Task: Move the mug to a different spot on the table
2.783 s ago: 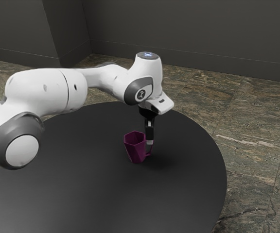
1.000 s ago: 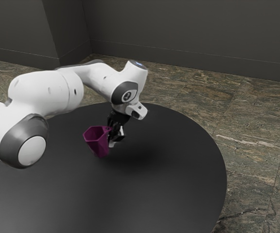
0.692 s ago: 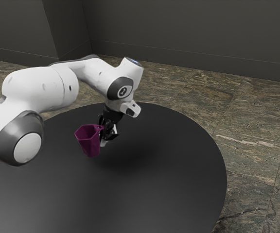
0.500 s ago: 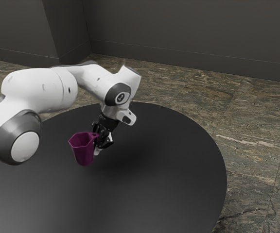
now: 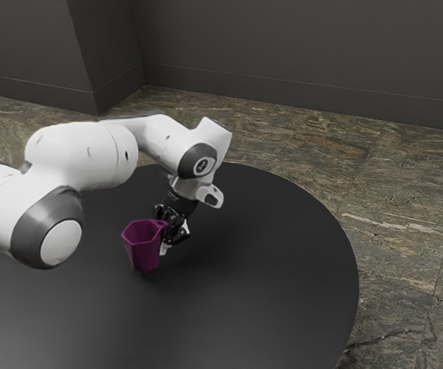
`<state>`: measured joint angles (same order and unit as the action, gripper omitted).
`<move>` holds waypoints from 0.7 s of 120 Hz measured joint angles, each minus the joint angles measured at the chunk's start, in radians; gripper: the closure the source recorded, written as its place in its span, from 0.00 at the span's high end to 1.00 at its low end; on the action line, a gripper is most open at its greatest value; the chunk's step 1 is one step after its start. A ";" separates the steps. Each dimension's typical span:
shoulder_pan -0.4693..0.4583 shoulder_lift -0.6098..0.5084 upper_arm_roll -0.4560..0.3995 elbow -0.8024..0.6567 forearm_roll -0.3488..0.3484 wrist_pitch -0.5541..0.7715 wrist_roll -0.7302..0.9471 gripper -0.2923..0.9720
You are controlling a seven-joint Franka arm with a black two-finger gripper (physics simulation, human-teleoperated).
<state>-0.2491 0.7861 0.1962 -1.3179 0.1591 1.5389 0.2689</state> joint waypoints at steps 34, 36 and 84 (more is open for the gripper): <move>0.016 0.051 -0.022 0.027 -0.011 0.006 -0.026 0.15; 0.017 0.052 -0.023 0.027 -0.011 0.006 -0.028 0.15; 0.033 0.057 -0.024 0.027 -0.068 0.016 -0.039 0.55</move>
<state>-0.2166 0.8435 0.1718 -1.2905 0.0915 1.5550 0.2296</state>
